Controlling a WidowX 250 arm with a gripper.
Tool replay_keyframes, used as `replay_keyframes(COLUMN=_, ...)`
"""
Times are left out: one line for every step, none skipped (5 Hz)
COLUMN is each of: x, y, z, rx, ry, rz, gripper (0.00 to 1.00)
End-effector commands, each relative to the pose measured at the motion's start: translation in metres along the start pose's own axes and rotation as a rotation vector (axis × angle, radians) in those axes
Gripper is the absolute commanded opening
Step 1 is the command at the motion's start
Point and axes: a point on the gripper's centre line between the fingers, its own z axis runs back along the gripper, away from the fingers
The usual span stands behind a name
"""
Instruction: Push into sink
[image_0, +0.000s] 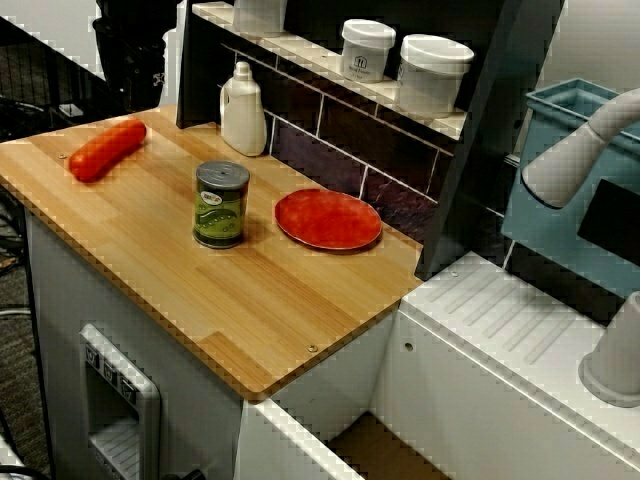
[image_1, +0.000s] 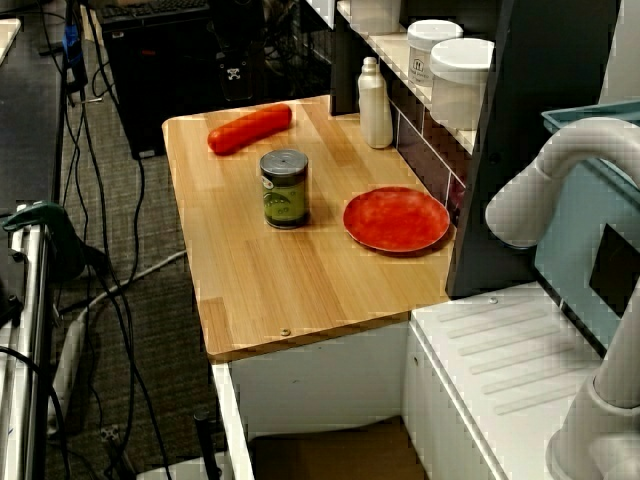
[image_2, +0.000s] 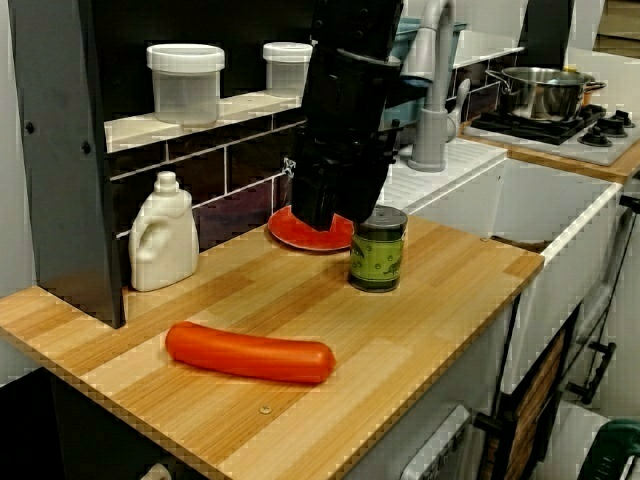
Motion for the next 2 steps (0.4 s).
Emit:
replay_keyframes(x=0.018, y=-0.023, z=-0.005, rx=0.01, ry=-0.032, rz=0.037, gripper=0.0)
replay_keyframes(x=0.022, y=-0.026, z=-0.017, rx=0.016, ry=-0.014, rz=0.028, gripper=0.0)
